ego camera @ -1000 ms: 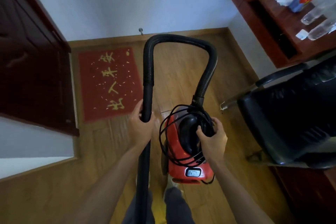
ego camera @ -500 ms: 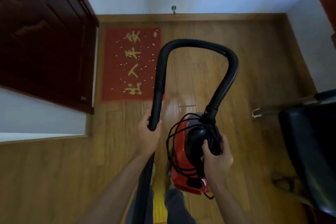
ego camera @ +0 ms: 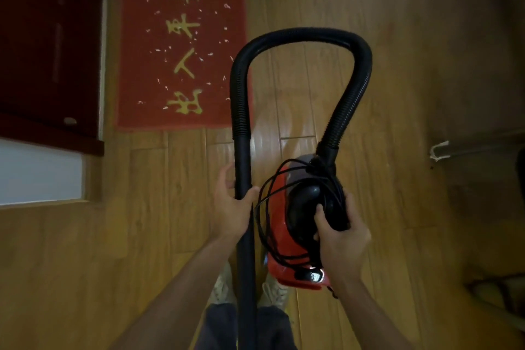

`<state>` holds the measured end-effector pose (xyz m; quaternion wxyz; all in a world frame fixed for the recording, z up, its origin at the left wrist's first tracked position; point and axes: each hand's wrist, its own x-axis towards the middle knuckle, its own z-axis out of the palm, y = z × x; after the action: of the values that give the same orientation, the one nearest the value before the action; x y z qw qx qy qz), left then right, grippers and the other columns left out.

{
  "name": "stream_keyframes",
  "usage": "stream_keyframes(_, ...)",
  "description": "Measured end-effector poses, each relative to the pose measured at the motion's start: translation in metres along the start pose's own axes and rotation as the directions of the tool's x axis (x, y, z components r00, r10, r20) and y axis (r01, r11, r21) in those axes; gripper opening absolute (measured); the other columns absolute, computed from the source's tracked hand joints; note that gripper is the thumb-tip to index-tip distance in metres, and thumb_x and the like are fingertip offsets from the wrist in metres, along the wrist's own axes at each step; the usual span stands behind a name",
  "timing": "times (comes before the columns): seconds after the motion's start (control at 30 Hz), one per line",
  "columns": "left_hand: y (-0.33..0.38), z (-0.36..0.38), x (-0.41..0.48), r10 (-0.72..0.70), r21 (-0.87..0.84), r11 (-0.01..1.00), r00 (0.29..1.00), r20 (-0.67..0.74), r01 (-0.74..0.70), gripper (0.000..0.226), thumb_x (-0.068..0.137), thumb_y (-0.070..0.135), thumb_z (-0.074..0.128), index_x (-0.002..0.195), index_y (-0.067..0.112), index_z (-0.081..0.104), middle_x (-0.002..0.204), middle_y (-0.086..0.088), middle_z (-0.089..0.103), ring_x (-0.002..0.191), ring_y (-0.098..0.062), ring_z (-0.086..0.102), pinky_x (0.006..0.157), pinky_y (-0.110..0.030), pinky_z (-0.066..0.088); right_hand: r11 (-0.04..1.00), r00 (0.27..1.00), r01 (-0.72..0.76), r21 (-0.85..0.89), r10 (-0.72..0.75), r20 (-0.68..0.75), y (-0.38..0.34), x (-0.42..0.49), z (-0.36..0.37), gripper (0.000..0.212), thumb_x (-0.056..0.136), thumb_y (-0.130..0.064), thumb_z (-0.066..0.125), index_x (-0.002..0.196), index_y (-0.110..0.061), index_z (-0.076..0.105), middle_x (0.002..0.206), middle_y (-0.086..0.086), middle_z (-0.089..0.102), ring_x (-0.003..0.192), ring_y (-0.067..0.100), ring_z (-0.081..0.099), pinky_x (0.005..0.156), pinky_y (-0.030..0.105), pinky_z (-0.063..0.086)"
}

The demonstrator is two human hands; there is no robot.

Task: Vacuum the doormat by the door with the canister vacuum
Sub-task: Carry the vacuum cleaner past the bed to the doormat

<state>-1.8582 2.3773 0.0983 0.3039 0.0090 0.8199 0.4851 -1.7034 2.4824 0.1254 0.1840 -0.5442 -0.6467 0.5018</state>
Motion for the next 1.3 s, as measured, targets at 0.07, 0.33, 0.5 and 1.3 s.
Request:
stream_keyframes(0.07, -0.028, 0.01, 0.017, -0.016, 0.028, 0.999, 1.0, -0.024, 0.017, 0.066, 0.085, 0.019, 0.077, 0.141, 0.027, 0.043, 0.11, -0.001, 0.063, 0.1, -0.015, 0.063, 0.085, -0.031, 0.053, 0.999, 0.999, 0.028, -0.017, -0.028, 0.017, 0.027, 0.013, 0.013, 0.05, 0.092, -0.027, 0.068, 0.14, -0.022, 0.054, 0.102, 0.011, 0.072, 0.089, 0.035, 0.071, 0.077, 0.051, 0.061)
stream_keyframes(0.33, -0.117, 0.048, 0.072, 0.003, 0.136, 0.991, 0.999, -0.048, 0.003, 0.061, 0.085, 0.012, 0.075, 0.136, 0.021, 0.044, 0.093, 0.008, 0.053, 0.083, 0.002, 0.053, 0.08, -0.014, 0.045, 0.997, 0.997, 0.078, -0.03, -0.077, 0.011, 0.108, 0.07, 0.047, 0.045, 0.091, -0.01, 0.069, 0.135, -0.005, 0.059, 0.089, -0.011, 0.072, 0.073, -0.004, 0.068, 0.062, 0.006, 0.05)
stream_keyframes(0.5, -0.147, 0.075, 0.095, 0.003, 0.156, 0.988, 1.0, -0.028, 0.002, 0.057, 0.086, 0.005, 0.073, 0.134, 0.016, 0.044, 0.086, 0.014, 0.046, 0.076, 0.017, 0.05, 0.063, 0.004, 0.037, 0.995, 0.996, 0.092, -0.045, -0.093, -0.005, 0.137, 0.089, 0.062, 0.041, 0.091, -0.005, 0.068, 0.131, -0.006, 0.061, 0.084, -0.022, 0.067, 0.068, -0.014, 0.063, 0.061, 0.0, 0.045)
stream_keyframes(1.3, -0.251, 0.128, 0.189, -0.108, 0.173, 0.978, 0.992, -0.07, 0.119, 0.061, 0.088, 0.005, 0.071, 0.138, 0.019, 0.04, 0.118, -0.001, 0.054, 0.099, -0.007, 0.051, 0.078, -0.011, 0.042, 0.981, 0.982, 0.176, -0.076, -0.18, -0.055, 0.194, 0.138, 0.09, 0.036, 0.093, -0.008, 0.064, 0.129, -0.015, 0.063, 0.107, -0.008, 0.072, 0.1, 0.006, 0.069, 0.086, 0.016, 0.053)
